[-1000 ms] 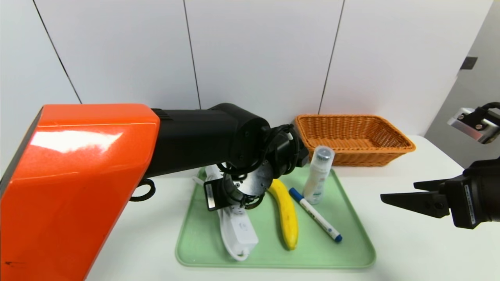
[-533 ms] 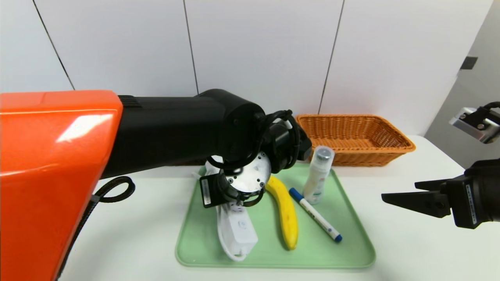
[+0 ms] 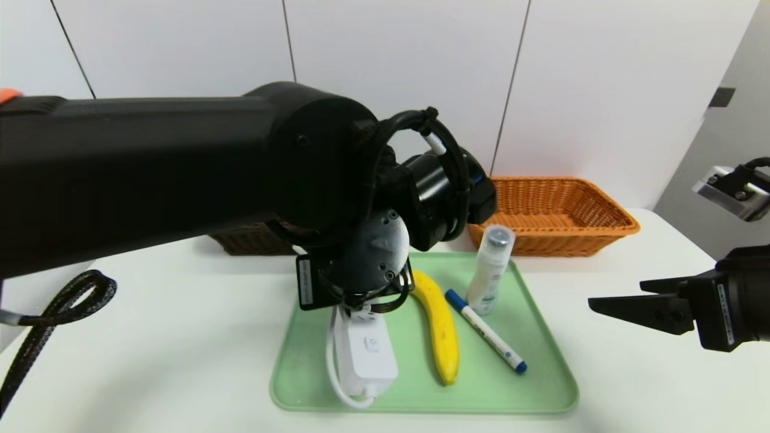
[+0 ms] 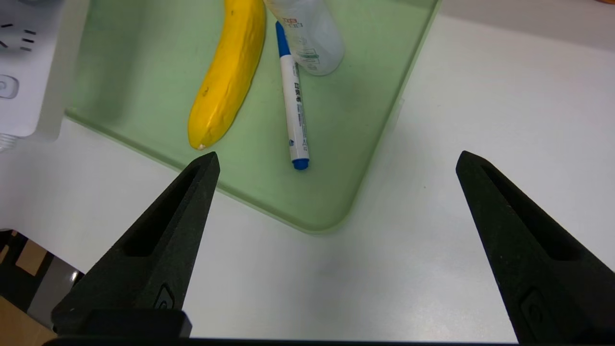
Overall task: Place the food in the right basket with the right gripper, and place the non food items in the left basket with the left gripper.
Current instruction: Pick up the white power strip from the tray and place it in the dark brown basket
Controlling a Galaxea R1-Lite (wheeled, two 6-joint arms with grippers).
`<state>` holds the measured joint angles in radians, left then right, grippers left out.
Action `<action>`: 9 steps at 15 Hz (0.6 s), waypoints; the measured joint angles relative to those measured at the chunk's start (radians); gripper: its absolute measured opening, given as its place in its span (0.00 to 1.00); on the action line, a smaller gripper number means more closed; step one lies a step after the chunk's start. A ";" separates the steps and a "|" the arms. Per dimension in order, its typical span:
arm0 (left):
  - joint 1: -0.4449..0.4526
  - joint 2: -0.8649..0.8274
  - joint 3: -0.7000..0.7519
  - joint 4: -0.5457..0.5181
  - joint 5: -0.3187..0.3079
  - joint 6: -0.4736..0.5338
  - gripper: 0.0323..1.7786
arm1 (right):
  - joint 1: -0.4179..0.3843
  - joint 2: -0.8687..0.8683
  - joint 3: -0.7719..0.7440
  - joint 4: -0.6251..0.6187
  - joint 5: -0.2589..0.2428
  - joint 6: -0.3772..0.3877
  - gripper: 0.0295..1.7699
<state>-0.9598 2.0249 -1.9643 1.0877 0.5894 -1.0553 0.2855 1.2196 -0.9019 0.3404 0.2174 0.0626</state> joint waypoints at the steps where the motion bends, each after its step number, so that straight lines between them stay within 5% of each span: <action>1: -0.003 -0.014 0.000 0.000 0.000 0.013 0.48 | -0.002 0.000 0.000 0.000 0.000 0.000 0.96; 9: 0.046 -0.139 -0.009 -0.088 -0.033 0.245 0.48 | -0.004 0.001 -0.001 -0.008 0.000 0.000 0.96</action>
<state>-0.9140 1.8864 -1.9728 0.9996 0.5560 -0.8100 0.2817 1.2204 -0.9034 0.3323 0.2174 0.0623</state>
